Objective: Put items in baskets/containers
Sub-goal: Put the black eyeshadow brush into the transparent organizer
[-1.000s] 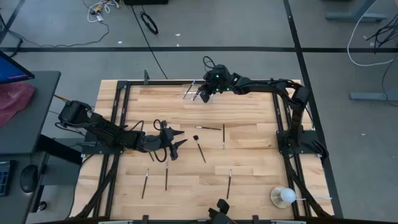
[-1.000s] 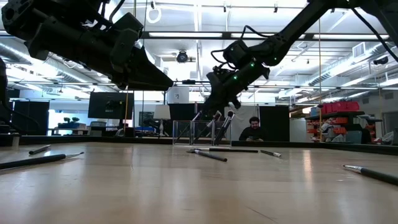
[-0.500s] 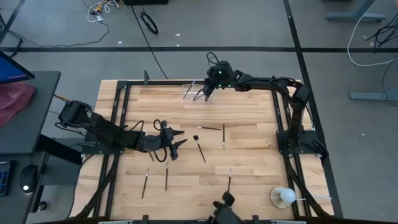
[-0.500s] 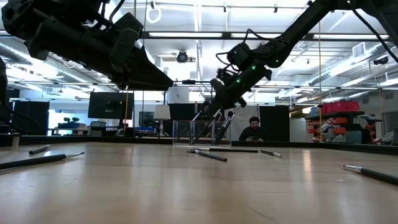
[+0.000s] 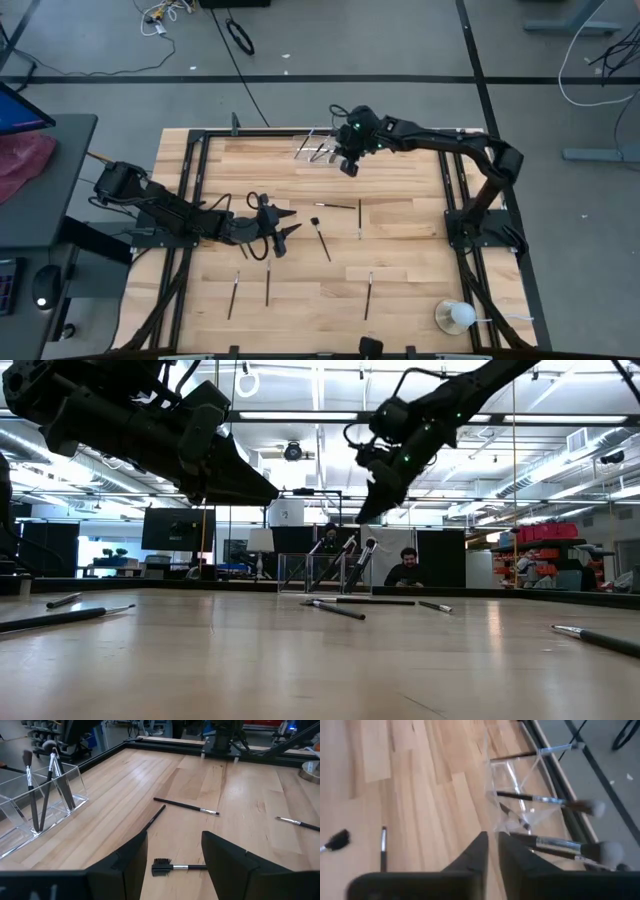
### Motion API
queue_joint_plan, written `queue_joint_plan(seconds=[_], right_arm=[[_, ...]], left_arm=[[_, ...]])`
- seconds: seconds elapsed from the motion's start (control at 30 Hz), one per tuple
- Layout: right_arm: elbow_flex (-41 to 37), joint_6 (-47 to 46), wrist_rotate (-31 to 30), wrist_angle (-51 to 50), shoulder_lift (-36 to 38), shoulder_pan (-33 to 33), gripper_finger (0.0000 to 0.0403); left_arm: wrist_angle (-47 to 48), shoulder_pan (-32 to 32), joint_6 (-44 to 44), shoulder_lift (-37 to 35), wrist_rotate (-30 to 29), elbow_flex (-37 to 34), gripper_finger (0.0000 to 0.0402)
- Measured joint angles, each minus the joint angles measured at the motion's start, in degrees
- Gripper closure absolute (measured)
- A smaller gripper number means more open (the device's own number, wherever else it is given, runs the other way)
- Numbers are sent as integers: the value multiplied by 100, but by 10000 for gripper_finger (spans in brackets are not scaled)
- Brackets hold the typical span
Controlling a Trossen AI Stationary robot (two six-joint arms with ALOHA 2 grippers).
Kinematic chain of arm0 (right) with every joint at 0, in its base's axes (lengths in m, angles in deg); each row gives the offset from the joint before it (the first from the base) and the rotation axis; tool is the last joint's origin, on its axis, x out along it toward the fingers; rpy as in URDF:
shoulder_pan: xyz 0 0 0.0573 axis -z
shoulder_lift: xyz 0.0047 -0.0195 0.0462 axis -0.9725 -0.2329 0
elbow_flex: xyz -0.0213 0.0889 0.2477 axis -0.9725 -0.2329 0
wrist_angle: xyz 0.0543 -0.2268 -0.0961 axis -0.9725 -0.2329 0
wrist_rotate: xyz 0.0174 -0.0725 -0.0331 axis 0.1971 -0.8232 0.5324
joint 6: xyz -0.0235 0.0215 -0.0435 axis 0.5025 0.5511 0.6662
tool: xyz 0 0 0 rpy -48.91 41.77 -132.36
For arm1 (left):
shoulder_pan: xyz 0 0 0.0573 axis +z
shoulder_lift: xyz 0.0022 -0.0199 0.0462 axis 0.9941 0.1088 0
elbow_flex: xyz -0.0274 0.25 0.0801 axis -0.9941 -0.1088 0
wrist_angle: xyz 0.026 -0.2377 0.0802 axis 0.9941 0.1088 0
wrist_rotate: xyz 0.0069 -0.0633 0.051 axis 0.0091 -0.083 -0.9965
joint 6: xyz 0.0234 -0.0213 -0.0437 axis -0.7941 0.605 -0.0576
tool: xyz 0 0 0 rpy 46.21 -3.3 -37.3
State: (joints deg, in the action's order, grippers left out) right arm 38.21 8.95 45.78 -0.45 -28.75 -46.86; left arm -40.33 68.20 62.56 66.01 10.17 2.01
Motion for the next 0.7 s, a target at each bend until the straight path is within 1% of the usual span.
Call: queue_joint_plan(seconds=[0.1,0.2,0.23,0.37,0.43,0.57,0.7], right_arm=[[0,20,8,162,-224,53,394],[-2,-102,5,707,-446,150,394],[-2,-201,-101,882,-507,189,392],[-4,-463,-1344,1619,-680,298,397],[-4,-313,-1650,1925,-683,308,400],[-7,-104,-1643,2159,-548,183,396],[-7,-68,-1441,1951,-381,-161,396]], left_arm=[[0,0,0,0,0,0,209],[0,0,-2,0,-4,1,209],[0,0,-2,0,-7,1,209],[2,0,-4,0,-15,2,209],[4,0,-4,0,-15,2,209],[13,0,-4,0,-17,2,209],[50,0,-2,0,-17,2,209]])
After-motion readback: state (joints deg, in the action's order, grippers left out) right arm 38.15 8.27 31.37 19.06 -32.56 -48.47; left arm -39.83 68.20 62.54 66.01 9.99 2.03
